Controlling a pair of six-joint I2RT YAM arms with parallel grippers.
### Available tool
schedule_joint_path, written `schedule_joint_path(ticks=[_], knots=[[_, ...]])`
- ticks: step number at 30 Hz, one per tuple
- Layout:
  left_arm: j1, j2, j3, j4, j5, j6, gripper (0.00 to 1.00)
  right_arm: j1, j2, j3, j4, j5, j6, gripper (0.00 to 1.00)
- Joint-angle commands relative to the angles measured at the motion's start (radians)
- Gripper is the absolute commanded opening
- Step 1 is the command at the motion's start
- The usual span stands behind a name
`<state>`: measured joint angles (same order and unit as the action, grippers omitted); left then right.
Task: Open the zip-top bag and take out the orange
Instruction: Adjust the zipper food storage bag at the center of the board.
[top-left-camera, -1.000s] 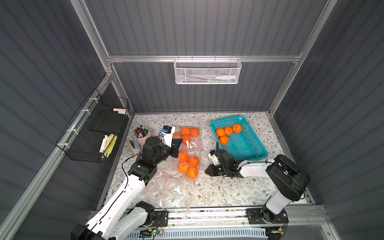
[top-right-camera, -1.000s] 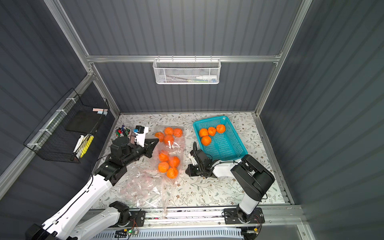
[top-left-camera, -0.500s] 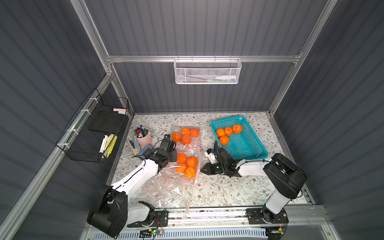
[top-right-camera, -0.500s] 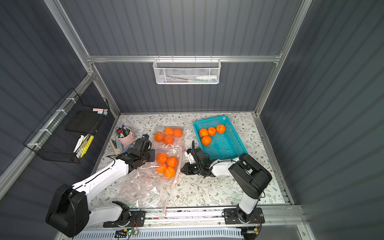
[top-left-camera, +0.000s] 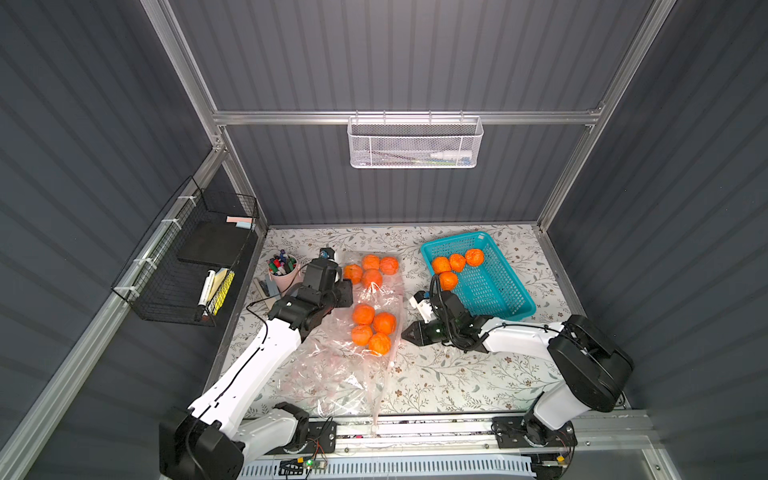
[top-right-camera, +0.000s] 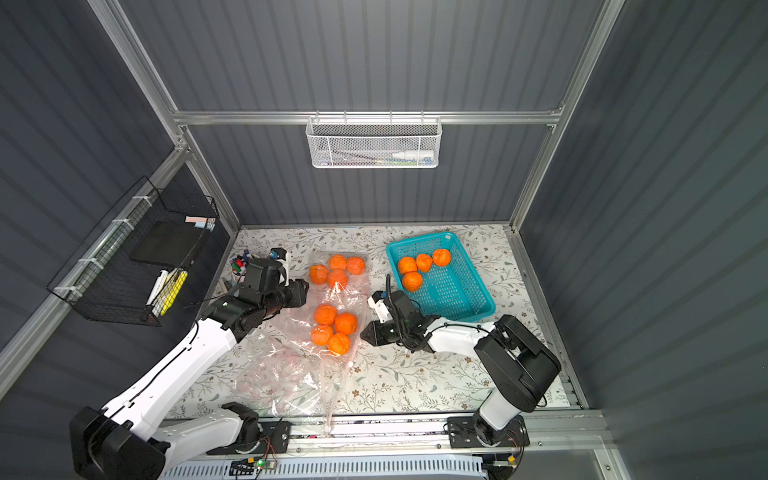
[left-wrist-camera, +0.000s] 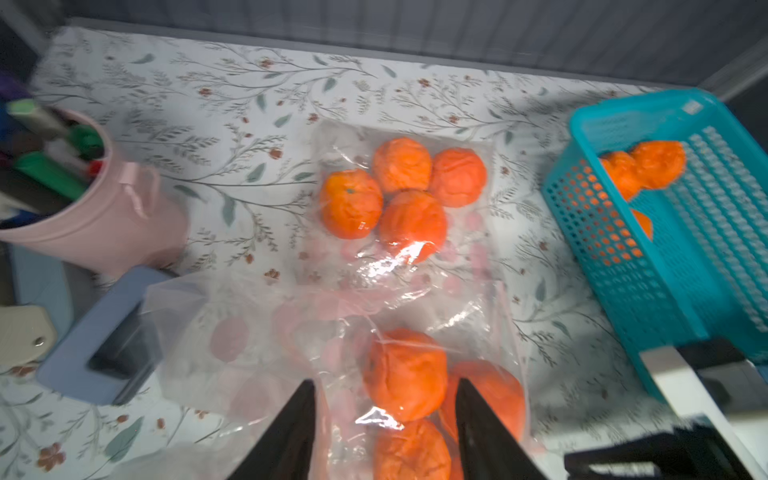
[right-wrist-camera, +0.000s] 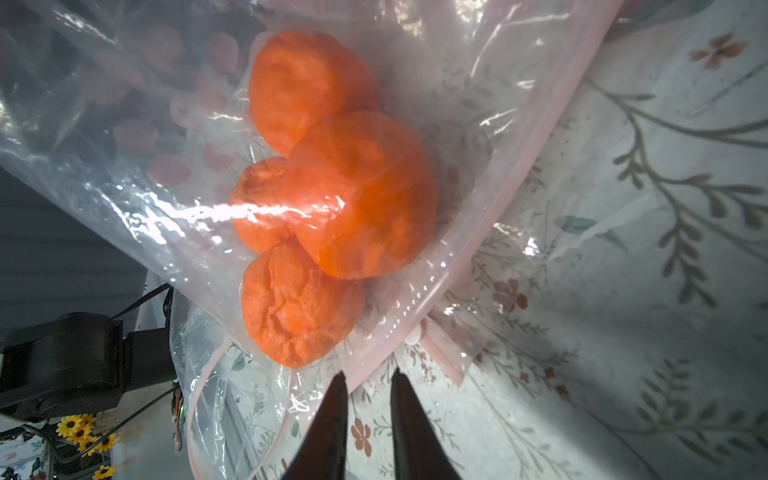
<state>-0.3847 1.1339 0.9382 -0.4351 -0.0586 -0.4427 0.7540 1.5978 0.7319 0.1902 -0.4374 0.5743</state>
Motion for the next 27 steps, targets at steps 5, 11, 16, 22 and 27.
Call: schedule_joint_path(ticks=[5, 11, 16, 22, 27], knots=[[-0.008, 0.058, -0.22, 0.079, 0.005, -0.051, 0.39, 0.003, -0.023, 0.028, -0.049, 0.008, -0.029, 0.23], [-0.007, 0.2, -0.193, 0.016, -0.223, -0.096, 0.39, 0.002, -0.043, 0.028, -0.08, 0.023, -0.042, 0.23], [-0.006, 0.304, -0.223, 0.132, -0.176, -0.108, 0.33, 0.001, -0.053, 0.04, -0.097, 0.032, -0.052, 0.23], [-0.005, 0.451, -0.205, 0.169, -0.216, -0.1, 0.23, 0.002, -0.06, 0.061, -0.144, 0.069, -0.084, 0.26], [-0.003, 0.504, -0.211, 0.186, -0.238, -0.094, 0.13, -0.008, -0.03, 0.093, -0.166, 0.11, -0.101, 0.2]])
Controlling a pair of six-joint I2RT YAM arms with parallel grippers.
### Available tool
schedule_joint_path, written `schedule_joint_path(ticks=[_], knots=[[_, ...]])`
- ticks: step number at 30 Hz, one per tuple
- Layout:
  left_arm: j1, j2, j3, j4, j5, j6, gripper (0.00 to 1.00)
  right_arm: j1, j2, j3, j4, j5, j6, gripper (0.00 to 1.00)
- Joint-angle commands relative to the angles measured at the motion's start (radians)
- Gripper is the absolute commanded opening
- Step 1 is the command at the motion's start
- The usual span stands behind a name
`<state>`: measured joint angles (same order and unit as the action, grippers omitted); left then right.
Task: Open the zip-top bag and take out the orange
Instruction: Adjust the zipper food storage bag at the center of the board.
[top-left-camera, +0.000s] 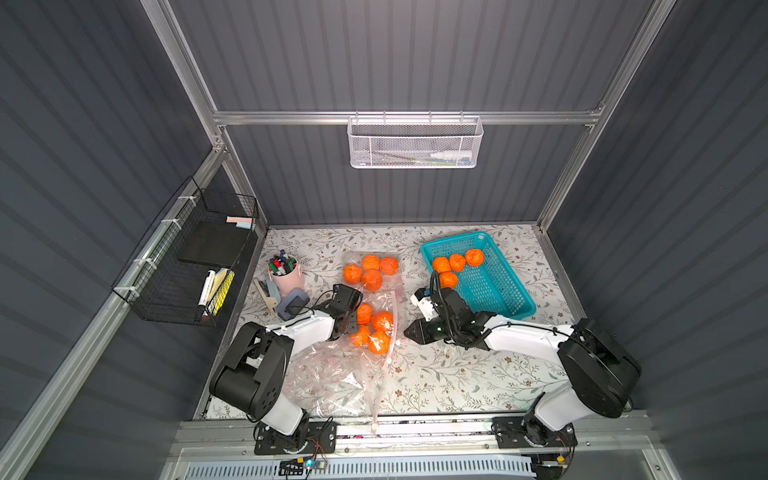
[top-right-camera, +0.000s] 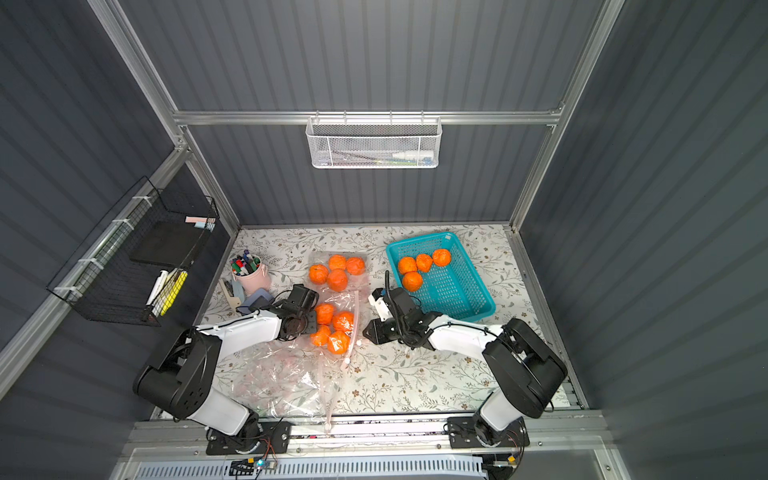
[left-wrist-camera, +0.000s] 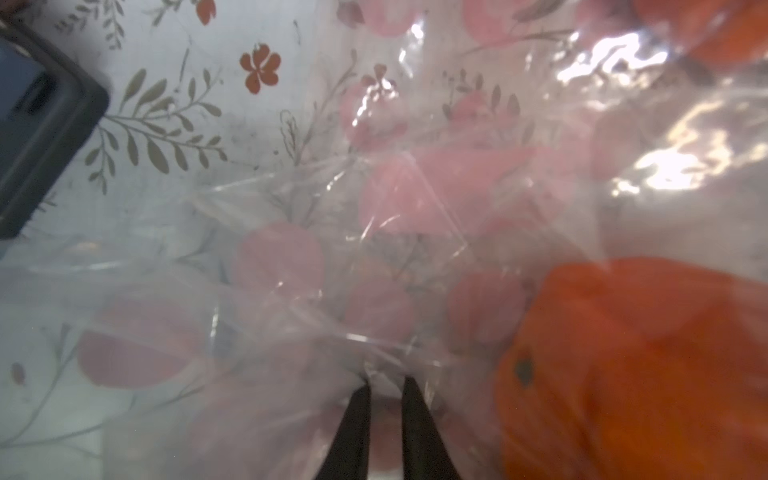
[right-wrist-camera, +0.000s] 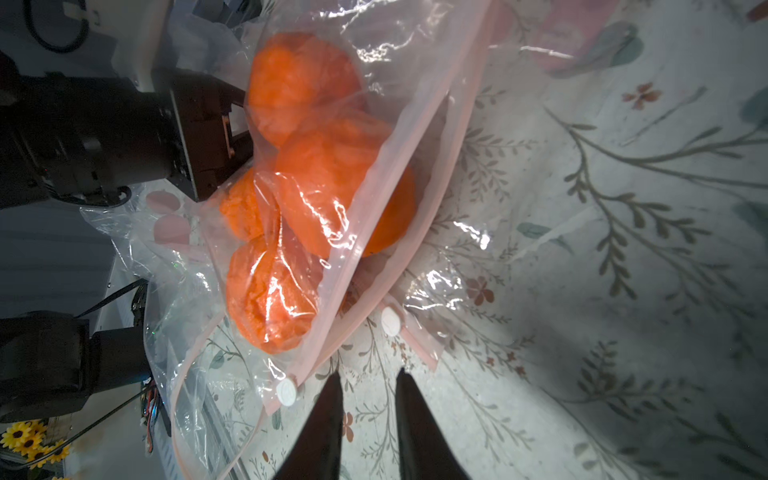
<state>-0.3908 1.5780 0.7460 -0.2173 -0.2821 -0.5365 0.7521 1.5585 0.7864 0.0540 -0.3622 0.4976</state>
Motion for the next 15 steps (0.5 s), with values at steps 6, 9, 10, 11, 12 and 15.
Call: schedule_joint_path(ticks=[6, 9, 10, 11, 12, 15], knots=[[0.004, 0.068, -0.011, -0.029, -0.006, 0.011, 0.07, -0.013, 0.139, 0.142, -0.023, -0.033, -0.034, 0.07], [0.004, 0.074, -0.011, -0.028, 0.005, 0.016, 0.07, -0.011, 0.197, 0.175, 0.003, -0.083, -0.027, 0.07], [0.004, 0.075, -0.011, -0.028, 0.008, 0.017, 0.06, -0.011, 0.207, 0.174, 0.011, -0.089, -0.026, 0.07], [0.004, 0.073, -0.013, -0.026, 0.01, 0.018, 0.06, -0.01, 0.216, 0.173, 0.024, -0.096, -0.027, 0.07], [0.004, 0.073, -0.013, -0.024, 0.011, 0.02, 0.06, -0.011, 0.222, 0.171, 0.027, -0.096, -0.028, 0.08], [0.004, 0.075, -0.011, -0.022, 0.014, 0.02, 0.05, -0.01, 0.229, 0.168, 0.026, -0.11, -0.061, 0.13]])
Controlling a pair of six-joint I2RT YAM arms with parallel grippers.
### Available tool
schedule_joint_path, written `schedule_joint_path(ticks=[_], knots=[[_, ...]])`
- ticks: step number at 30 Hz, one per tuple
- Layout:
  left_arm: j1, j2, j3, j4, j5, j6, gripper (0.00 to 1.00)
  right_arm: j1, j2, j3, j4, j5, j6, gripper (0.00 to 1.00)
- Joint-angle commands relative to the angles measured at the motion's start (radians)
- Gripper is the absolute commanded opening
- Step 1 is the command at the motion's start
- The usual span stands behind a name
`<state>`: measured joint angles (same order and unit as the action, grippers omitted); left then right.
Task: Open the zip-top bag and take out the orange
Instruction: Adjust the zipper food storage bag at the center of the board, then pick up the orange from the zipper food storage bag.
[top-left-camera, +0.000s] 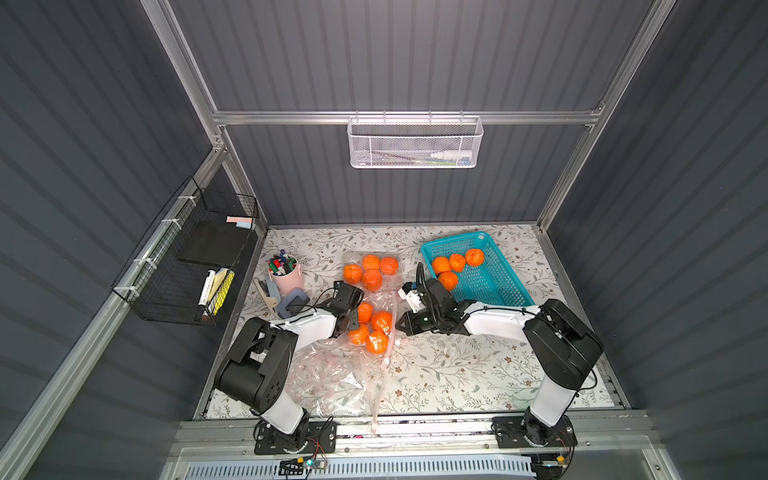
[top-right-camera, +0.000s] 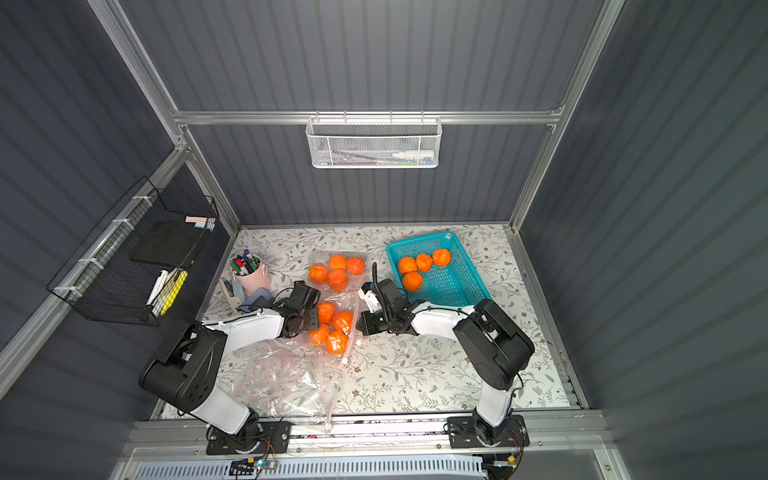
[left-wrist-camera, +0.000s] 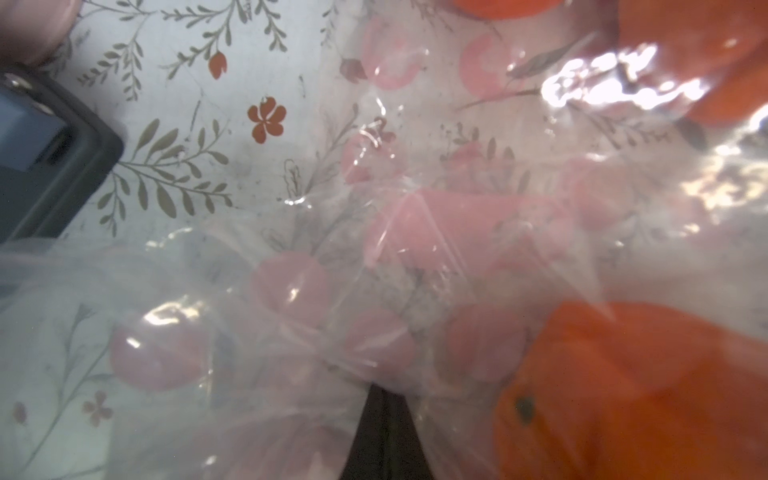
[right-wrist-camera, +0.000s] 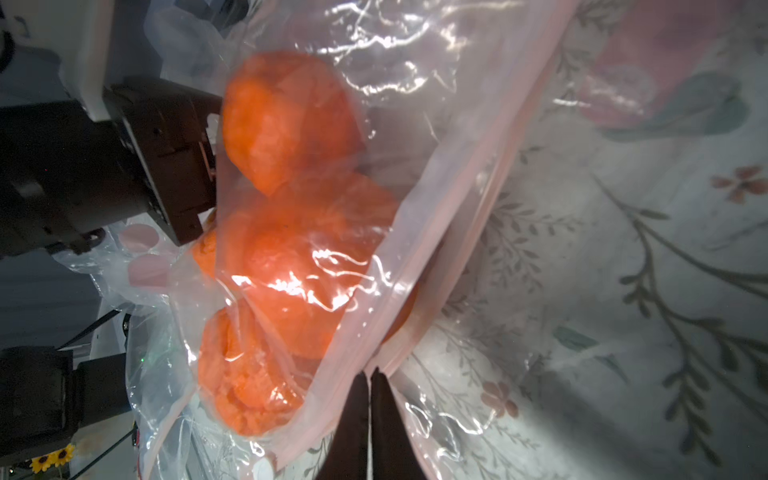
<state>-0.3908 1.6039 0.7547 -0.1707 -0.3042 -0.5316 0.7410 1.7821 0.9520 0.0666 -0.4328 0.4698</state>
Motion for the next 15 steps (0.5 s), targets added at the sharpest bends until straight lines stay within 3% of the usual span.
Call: schedule_joint_path(ticks=[1, 8, 12, 15], knots=[[0.004, 0.05, -0.02, -0.069, 0.037, 0.018, 0.04, 0.0, 0.008, 0.003, 0.015, -0.052, -0.048, 0.15], [0.005, 0.059, -0.018, -0.069, 0.039, 0.016, 0.02, 0.002, 0.029, 0.042, 0.007, -0.073, -0.176, 0.49], [0.004, 0.062, -0.02, -0.067, 0.043, 0.016, 0.01, 0.003, 0.063, 0.096, 0.009, -0.091, -0.224, 0.59], [0.004, 0.061, -0.021, -0.067, 0.043, 0.016, 0.01, 0.001, 0.075, 0.157, -0.061, -0.081, -0.27, 0.6]])
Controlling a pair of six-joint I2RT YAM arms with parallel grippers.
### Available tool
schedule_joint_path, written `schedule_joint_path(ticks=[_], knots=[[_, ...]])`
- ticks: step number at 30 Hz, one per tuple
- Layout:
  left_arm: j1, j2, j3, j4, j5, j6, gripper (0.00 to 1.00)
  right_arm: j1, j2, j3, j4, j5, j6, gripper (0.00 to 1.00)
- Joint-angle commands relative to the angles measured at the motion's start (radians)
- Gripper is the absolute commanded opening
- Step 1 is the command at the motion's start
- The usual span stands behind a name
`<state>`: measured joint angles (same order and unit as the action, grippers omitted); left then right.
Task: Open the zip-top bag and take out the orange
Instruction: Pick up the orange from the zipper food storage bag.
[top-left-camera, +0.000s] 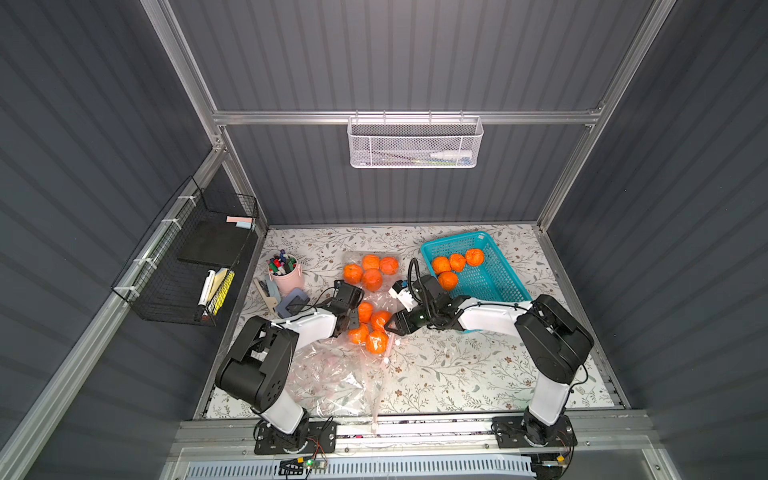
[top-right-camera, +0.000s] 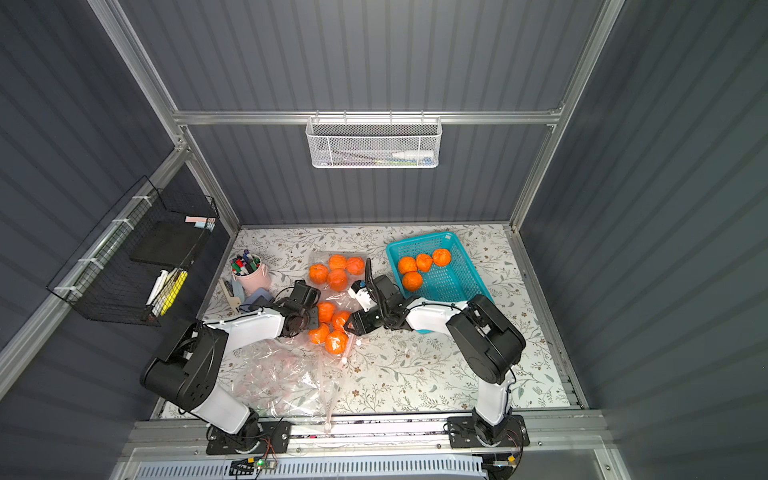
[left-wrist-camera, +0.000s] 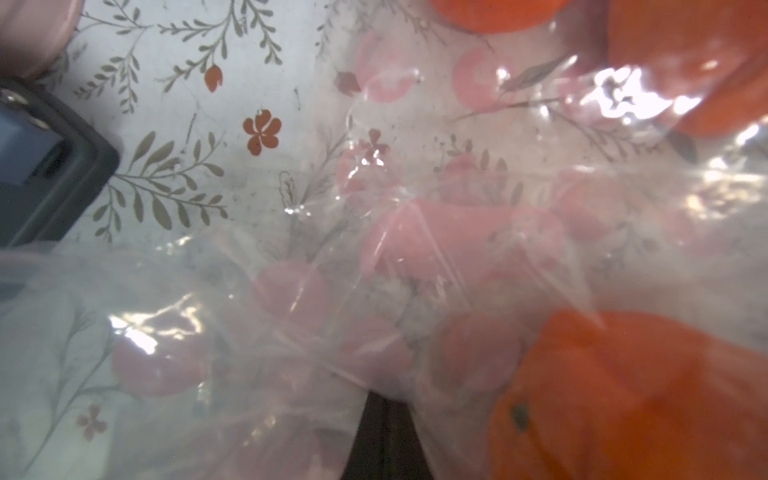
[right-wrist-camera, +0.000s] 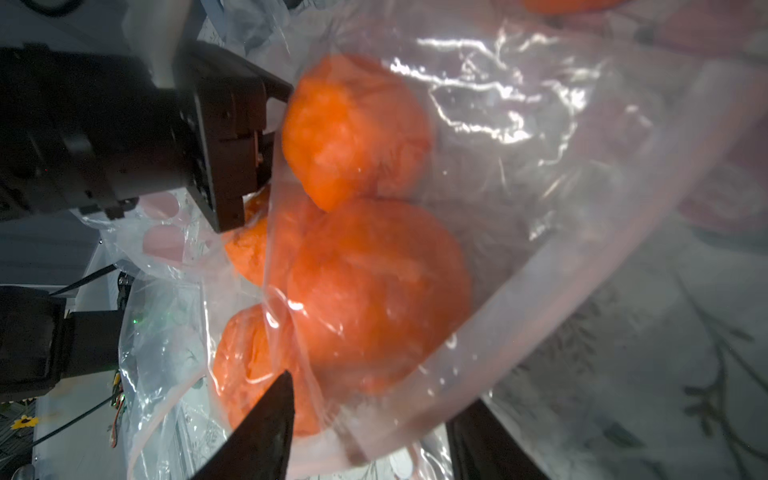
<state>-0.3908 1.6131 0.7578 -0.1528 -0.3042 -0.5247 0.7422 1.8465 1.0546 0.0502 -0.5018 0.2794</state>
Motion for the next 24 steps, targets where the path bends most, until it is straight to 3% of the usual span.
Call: schedule_joint_path(ticks=[1, 4, 7, 12, 14, 18, 24], knots=[[0.004, 0.052, -0.025, -0.085, 0.045, 0.009, 0.01, 0.001, 0.0, 0.06, -0.061, -0.015, -0.095, 0.59], [0.004, 0.05, -0.026, -0.083, 0.044, 0.009, 0.0, -0.001, -0.073, 0.013, -0.056, -0.003, -0.139, 0.57], [0.004, 0.052, -0.025, -0.083, 0.045, 0.009, 0.0, -0.01, -0.152, -0.074, -0.025, 0.097, -0.141, 0.5], [0.004, 0.074, -0.017, -0.091, 0.05, 0.011, 0.0, -0.047, -0.158, -0.097, -0.062, 0.159, -0.14, 0.23], [0.004, 0.074, -0.017, -0.091, 0.053, 0.011, 0.0, -0.048, -0.135, -0.088, -0.08, 0.156, -0.15, 0.18], [0.005, 0.076, -0.017, -0.088, 0.054, 0.013, 0.0, -0.048, -0.079, -0.07, -0.066, 0.094, -0.156, 0.15], [0.004, 0.076, -0.017, -0.085, 0.058, 0.015, 0.0, -0.043, -0.008, -0.024, -0.043, 0.003, -0.164, 0.18]])
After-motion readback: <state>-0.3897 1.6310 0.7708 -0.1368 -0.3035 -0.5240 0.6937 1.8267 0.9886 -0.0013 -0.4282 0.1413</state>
